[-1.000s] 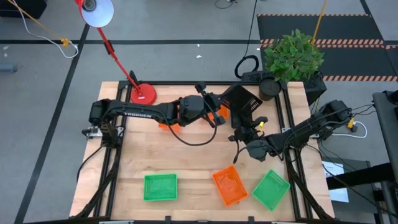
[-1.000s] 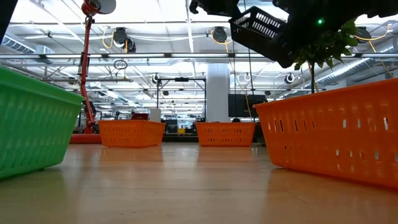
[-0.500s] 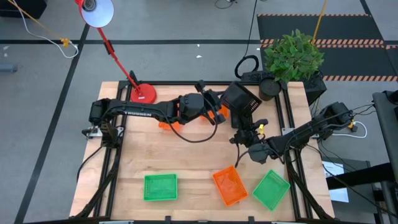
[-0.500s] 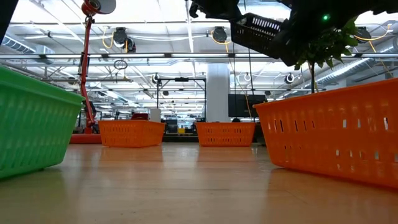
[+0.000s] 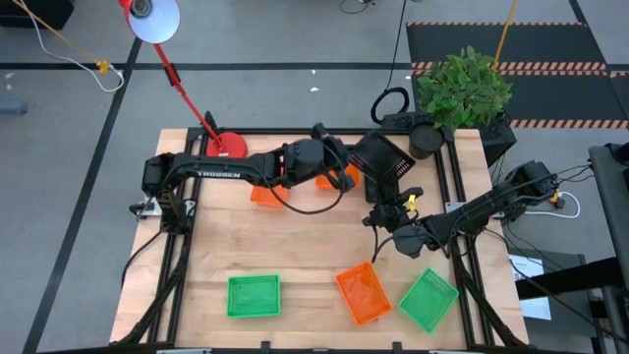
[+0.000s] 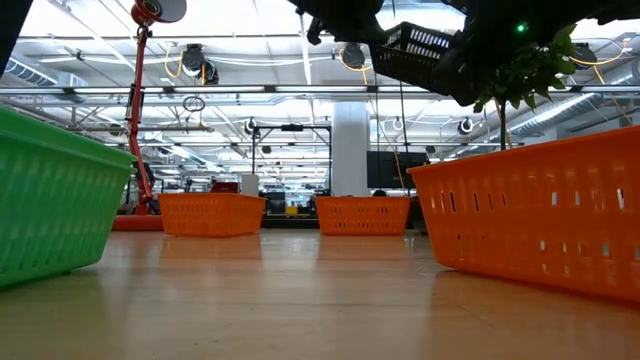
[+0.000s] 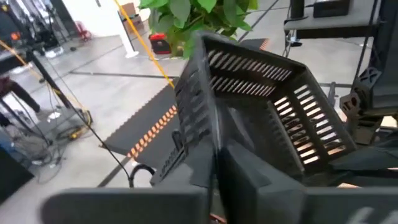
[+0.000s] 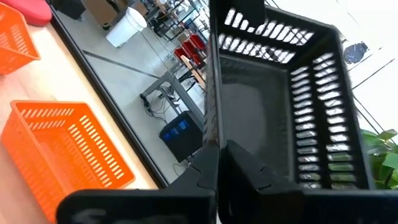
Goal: Stack baskets by color
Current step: Stack the black basket on top of the black basket
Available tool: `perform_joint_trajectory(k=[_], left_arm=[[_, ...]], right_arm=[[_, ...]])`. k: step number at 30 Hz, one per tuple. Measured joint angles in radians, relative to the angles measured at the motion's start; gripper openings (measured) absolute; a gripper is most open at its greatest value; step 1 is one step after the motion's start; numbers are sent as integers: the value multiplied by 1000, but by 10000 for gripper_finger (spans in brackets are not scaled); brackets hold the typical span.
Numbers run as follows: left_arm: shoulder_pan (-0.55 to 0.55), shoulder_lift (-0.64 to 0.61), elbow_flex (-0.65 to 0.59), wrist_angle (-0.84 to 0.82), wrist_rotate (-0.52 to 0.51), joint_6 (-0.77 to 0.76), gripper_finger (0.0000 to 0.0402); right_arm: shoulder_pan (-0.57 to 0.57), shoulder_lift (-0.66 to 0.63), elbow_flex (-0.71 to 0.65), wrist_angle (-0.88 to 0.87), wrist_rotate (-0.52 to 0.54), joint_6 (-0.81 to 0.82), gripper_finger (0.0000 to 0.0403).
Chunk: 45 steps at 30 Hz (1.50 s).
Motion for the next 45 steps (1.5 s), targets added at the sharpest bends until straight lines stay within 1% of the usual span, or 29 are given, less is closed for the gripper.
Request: perform_joint_trajectory(k=[1,4,7,9,11,15,17,20,22,24,27,29,31,33,35,37,39,41,43,44,45], left_arm=[[-2,0,0,8,-2,9,14],[-8,0,0,40,-2,37,17],[-12,0,0,59,-4,66,12],[-15,0,0,78,-8,99,8],[-20,0,0,96,-15,135,10],[-19,0,-1,91,-22,214,8],[-15,0,-1,85,-20,259,8],[-5,0,-1,52,6,283,14],[2,-1,-1,25,19,284,15],[12,-8,-1,-6,27,278,10],[29,-23,-1,-68,48,255,8],[40,-37,-2,-118,70,230,14],[50,-59,-2,-160,101,209,17],[61,-83,-2,-205,136,191,13],[72,-102,-1,-241,169,172,8],[81,-121,-1,-290,181,154,9],[87,-137,-1,-310,182,134,18],[92,-152,-1,-349,184,117,24],[93,-157,-1,-366,185,104,21],[93,-164,-1,-389,192,101,17],[93,-168,-1,-412,199,95,12]], right_arm=[[0,0,0,0,-2,1,11],[1,0,0,21,-3,2,31],[2,0,0,91,-2,12,67],[10,0,0,150,-4,17,97],[25,-1,0,207,-29,18,132],[65,-1,0,292,-115,12,209],[90,-1,0,325,-150,-30,242],[131,-1,0,358,-153,-130,277],[158,-2,0,358,-153,-185,287],[188,-2,0,358,-154,-220,288],[236,-2,0,358,-147,-300,280],[258,-3,1,377,-116,-340,271],[266,-20,3,417,-117,-346,263],[267,-43,4,441,-154,-314,259],[266,-70,4,432,-236,-228,257],[261,-107,4,417,-359,-130,257],[229,-143,5,392,-520,-36,257],[173,-163,4,372,-691,73,257],[94,-166,4,371,-878,195,257],[54,-164,4,370,-959,259,256],[17,-157,4,367,-1017,322,254]])
